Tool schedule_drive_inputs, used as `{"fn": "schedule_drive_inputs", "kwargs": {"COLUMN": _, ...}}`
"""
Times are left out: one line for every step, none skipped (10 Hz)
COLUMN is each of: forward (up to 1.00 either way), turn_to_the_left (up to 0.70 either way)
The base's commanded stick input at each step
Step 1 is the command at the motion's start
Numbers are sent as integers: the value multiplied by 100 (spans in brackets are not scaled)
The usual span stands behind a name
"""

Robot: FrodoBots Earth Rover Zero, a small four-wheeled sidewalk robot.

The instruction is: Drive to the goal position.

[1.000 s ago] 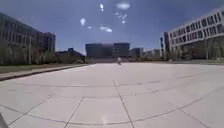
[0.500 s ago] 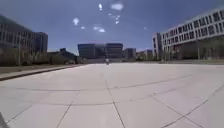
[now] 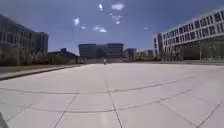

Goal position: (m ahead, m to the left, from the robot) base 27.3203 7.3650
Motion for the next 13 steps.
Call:
{"fn": "schedule_drive_inputs", "kwargs": {"forward": 50, "turn_to_the_left": 0}}
{"fn": "schedule_drive_inputs", "kwargs": {"forward": 50, "turn_to_the_left": 0}}
{"fn": "schedule_drive_inputs", "kwargs": {"forward": 50, "turn_to_the_left": 0}}
{"fn": "schedule_drive_inputs", "kwargs": {"forward": 50, "turn_to_the_left": 0}}
{"fn": "schedule_drive_inputs", "kwargs": {"forward": 50, "turn_to_the_left": 0}}
{"fn": "schedule_drive_inputs", "kwargs": {"forward": 50, "turn_to_the_left": 0}}
{"fn": "schedule_drive_inputs", "kwargs": {"forward": 50, "turn_to_the_left": 0}}
{"fn": "schedule_drive_inputs", "kwargs": {"forward": 50, "turn_to_the_left": 0}}
{"fn": "schedule_drive_inputs", "kwargs": {"forward": 50, "turn_to_the_left": 0}}
{"fn": "schedule_drive_inputs", "kwargs": {"forward": 50, "turn_to_the_left": 0}}
{"fn": "schedule_drive_inputs", "kwargs": {"forward": 50, "turn_to_the_left": 0}}
{"fn": "schedule_drive_inputs", "kwargs": {"forward": 50, "turn_to_the_left": 0}}
{"fn": "schedule_drive_inputs", "kwargs": {"forward": 50, "turn_to_the_left": 0}}
